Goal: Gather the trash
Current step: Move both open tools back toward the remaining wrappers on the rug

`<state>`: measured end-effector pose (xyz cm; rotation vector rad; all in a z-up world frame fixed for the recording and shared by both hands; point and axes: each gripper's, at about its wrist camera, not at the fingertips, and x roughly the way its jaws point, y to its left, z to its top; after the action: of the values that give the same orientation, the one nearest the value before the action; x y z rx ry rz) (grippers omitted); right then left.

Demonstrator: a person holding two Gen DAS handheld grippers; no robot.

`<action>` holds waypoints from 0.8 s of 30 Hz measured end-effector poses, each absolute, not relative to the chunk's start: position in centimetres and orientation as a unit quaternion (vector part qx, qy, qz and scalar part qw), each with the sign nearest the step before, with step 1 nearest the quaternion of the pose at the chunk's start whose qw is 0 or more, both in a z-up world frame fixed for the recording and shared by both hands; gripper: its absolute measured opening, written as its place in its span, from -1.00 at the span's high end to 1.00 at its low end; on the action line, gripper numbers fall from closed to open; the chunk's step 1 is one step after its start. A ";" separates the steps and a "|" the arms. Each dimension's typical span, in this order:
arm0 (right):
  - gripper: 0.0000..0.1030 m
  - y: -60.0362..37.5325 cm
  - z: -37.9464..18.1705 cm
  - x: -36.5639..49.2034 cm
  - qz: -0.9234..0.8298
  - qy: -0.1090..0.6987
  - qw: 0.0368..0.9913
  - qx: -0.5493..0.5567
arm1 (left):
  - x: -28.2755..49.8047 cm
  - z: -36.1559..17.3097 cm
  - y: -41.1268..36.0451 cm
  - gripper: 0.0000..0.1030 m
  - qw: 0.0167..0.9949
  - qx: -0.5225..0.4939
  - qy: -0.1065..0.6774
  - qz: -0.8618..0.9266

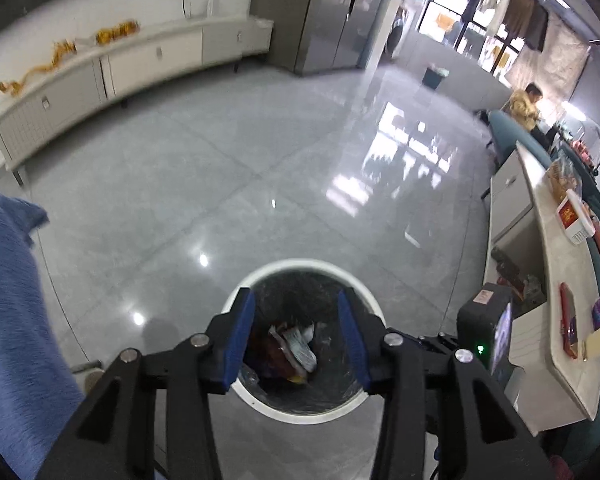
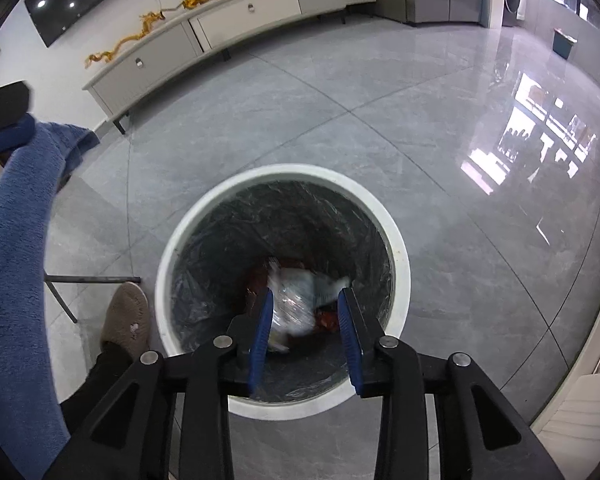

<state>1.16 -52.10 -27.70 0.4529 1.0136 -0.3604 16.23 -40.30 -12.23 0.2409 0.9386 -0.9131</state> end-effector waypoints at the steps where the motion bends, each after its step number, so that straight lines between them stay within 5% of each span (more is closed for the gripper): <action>1: 0.34 -52.2 -27.5 1.5 -0.170 0.474 0.838 0.212 | 15.8 -11.4 -39.4 0.19 0.791 0.104 0.426 -0.426; 9: 0.06 -49.5 -19.8 -1.2 -0.164 0.395 0.883 0.193 | 12.2 -5.7 -31.3 0.19 0.825 0.102 0.357 -0.426; 24: -0.09 -36.1 -4.8 -3.4 -0.037 0.295 0.946 0.126 | 7.5 -1.9 -8.3 0.19 0.896 0.066 0.318 -0.303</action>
<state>-3.35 -36.13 -4.79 0.2560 0.6008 -0.0746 7.50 -8.28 -1.92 0.1358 0.6594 -0.6287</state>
